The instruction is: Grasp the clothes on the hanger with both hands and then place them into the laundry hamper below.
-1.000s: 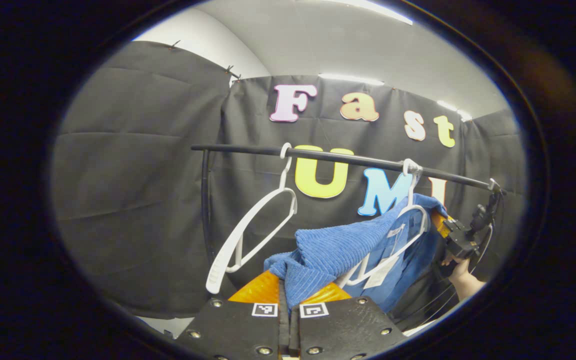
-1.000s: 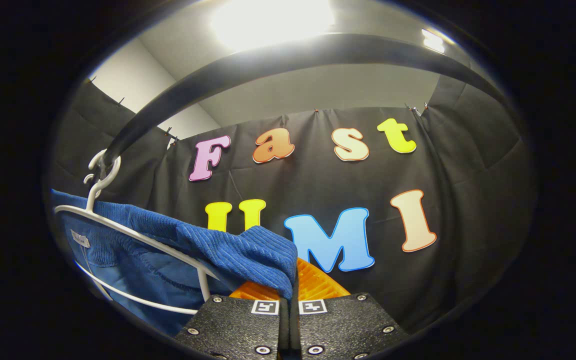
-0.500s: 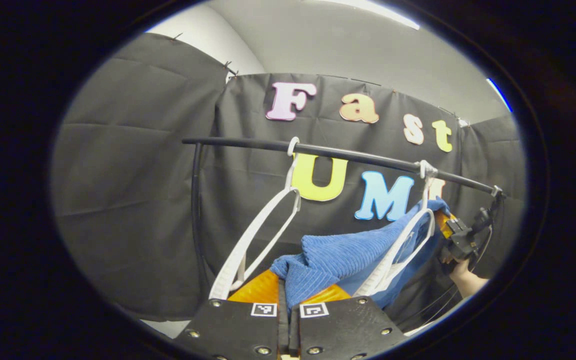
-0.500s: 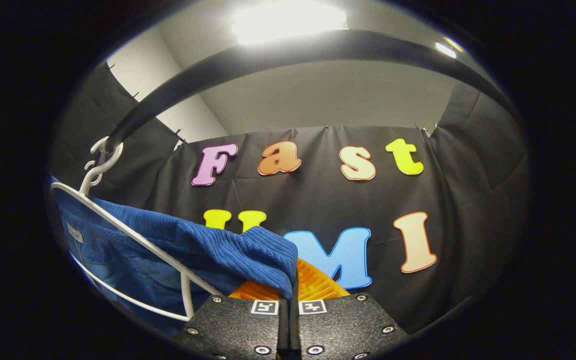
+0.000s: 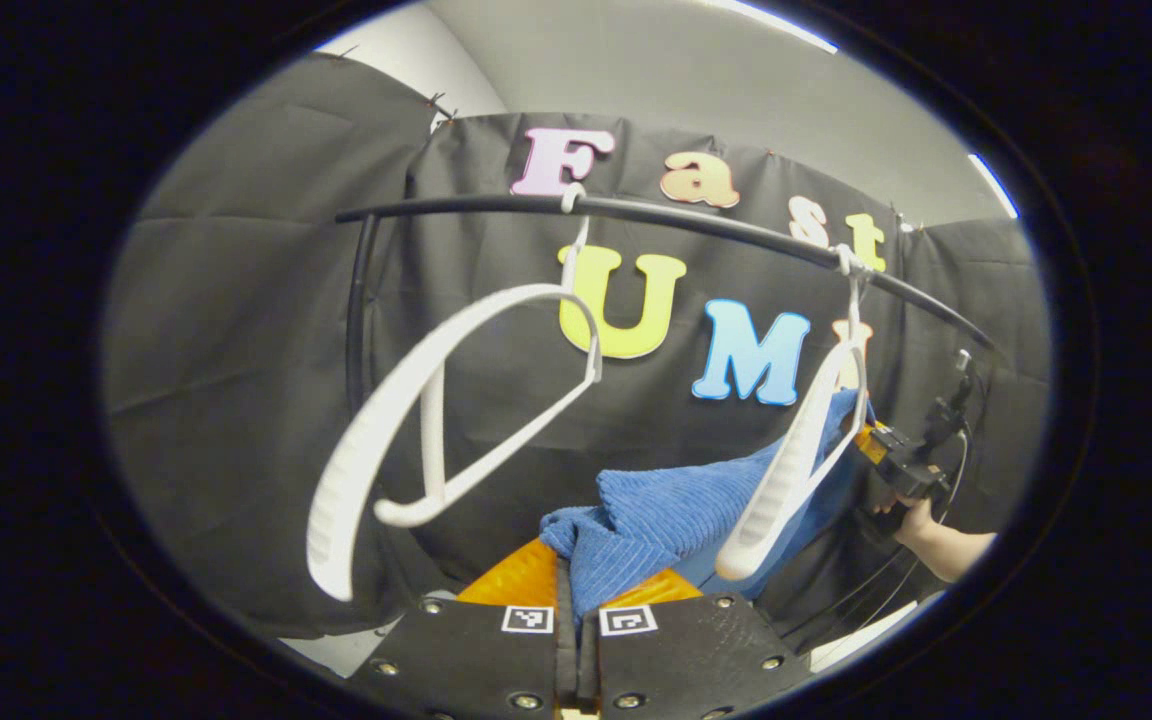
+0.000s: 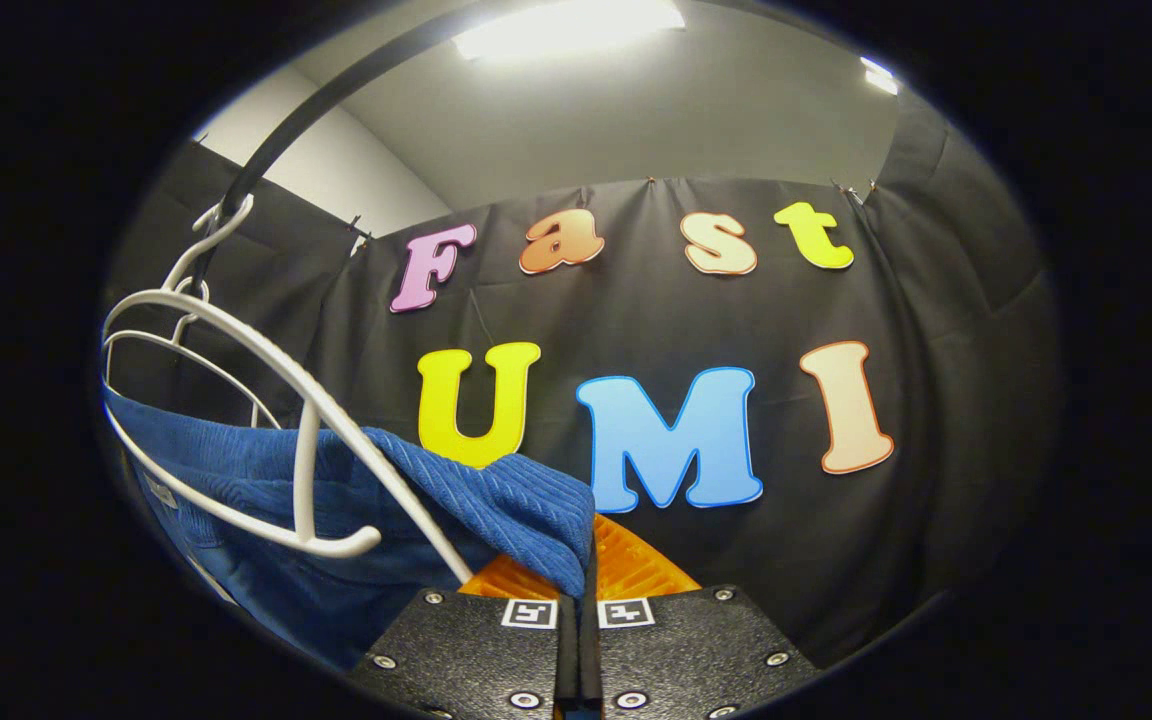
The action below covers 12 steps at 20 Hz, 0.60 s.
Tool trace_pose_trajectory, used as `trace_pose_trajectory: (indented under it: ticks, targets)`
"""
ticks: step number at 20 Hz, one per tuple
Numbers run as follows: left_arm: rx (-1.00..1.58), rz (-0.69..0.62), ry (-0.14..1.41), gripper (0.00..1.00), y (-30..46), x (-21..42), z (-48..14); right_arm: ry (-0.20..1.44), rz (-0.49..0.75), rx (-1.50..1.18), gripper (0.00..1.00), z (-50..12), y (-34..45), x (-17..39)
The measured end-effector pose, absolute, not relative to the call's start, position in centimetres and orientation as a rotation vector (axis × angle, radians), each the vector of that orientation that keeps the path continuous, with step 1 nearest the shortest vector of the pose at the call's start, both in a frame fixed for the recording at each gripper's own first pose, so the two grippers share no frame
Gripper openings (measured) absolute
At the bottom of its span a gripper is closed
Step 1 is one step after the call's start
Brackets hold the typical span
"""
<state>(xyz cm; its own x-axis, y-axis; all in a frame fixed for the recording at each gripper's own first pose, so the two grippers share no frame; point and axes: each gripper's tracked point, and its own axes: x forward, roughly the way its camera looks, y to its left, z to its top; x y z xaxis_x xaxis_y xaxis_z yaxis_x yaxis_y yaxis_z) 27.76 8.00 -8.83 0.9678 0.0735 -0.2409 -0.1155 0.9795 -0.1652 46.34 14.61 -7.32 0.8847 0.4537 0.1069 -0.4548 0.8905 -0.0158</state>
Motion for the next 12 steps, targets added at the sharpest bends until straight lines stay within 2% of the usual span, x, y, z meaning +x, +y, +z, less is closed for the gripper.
trace_pose_trajectory:
  ticks: [4,12]
  targets:
    - [-0.213,0.124,0.271,0.02,7.1,27.6,-11.5,-0.024,0.478,-0.012,0.01,-10.7,13.7,43.8]
    - [-0.202,0.165,0.313,0.02,7.1,18.6,-15.9,0.097,0.435,-0.073,0.0,-13.9,10.1,35.8]
